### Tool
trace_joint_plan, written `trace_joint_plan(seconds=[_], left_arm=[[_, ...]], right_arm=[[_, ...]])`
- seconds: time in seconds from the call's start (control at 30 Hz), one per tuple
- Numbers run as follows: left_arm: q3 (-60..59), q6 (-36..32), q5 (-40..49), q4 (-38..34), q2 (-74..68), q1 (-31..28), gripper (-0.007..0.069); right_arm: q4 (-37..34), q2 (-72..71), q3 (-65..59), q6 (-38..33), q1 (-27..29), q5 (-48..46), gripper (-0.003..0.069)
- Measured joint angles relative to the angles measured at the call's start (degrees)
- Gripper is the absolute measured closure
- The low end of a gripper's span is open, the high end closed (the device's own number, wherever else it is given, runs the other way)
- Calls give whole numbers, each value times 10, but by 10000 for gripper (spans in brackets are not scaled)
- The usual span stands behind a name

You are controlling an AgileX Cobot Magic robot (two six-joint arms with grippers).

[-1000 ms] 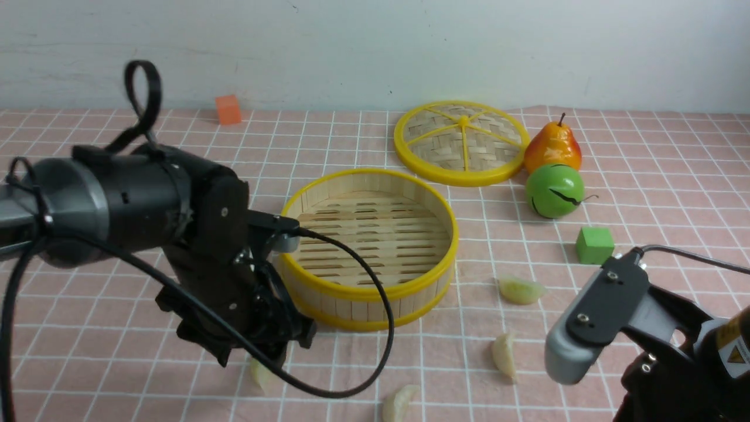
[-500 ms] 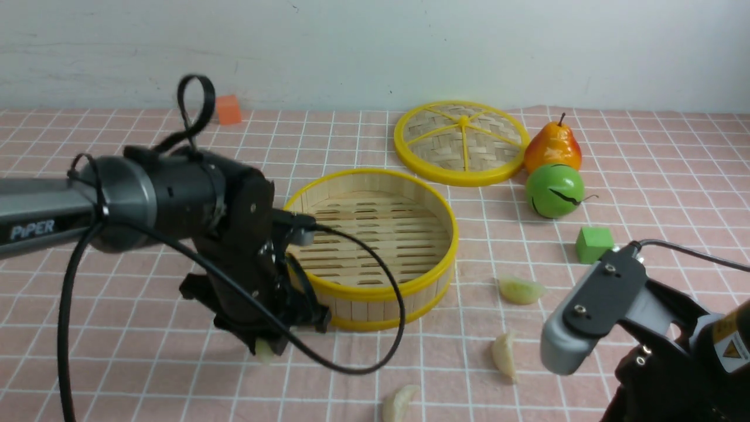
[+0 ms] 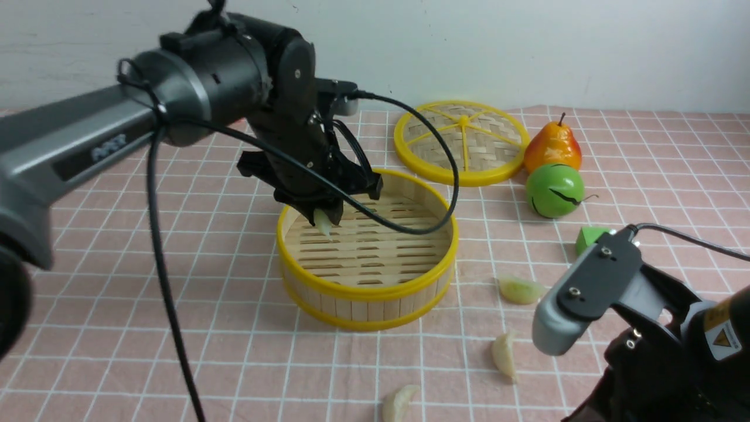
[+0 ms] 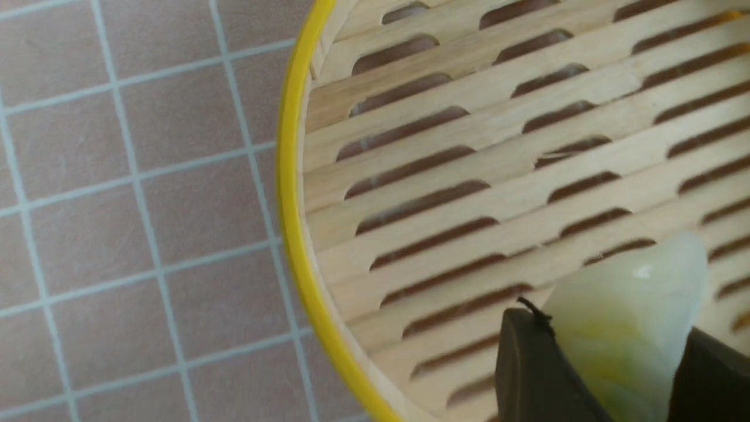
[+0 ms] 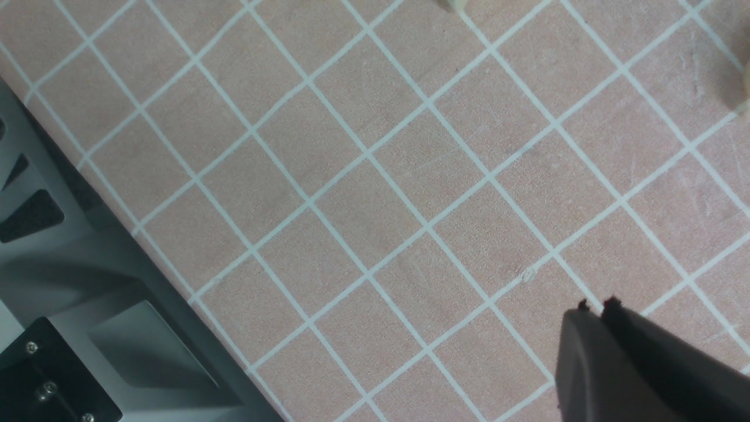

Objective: Put the dumplings into the steamer on the table with the pink tablecloth.
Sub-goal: 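Place the dumpling into the bamboo steamer basket with the left gripper, then reach for and grasp a dumpling on the table with the left gripper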

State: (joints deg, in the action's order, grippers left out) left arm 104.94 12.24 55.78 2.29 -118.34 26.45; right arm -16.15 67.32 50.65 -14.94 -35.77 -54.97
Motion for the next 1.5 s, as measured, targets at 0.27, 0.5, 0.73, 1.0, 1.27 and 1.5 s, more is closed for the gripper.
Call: trace_joint_plan(seconds=[0.27, 0.5, 0.73, 1.0, 1.27, 1.5], left_arm=[[97, 24, 30, 16, -114, 0, 387], [111, 25, 45, 16, -120, 0, 193], [138, 22, 128, -7, -56, 0, 144], [53, 3, 148, -50, 71, 52, 144], [-128, 10, 138, -23, 92, 181, 144], [-215, 50, 24, -23, 75, 218, 144]], right_arm=[[-9, 1, 0, 10, 0, 1, 613], [-10, 1, 0, 24, 0, 10, 599], [12, -6, 24, 67, 0, -3, 584], [126, -78, 78, 114, 0, -43, 568], [183, -165, 78, 174, 0, -68, 554], [183, -198, 47, 176, 0, -90, 545]])
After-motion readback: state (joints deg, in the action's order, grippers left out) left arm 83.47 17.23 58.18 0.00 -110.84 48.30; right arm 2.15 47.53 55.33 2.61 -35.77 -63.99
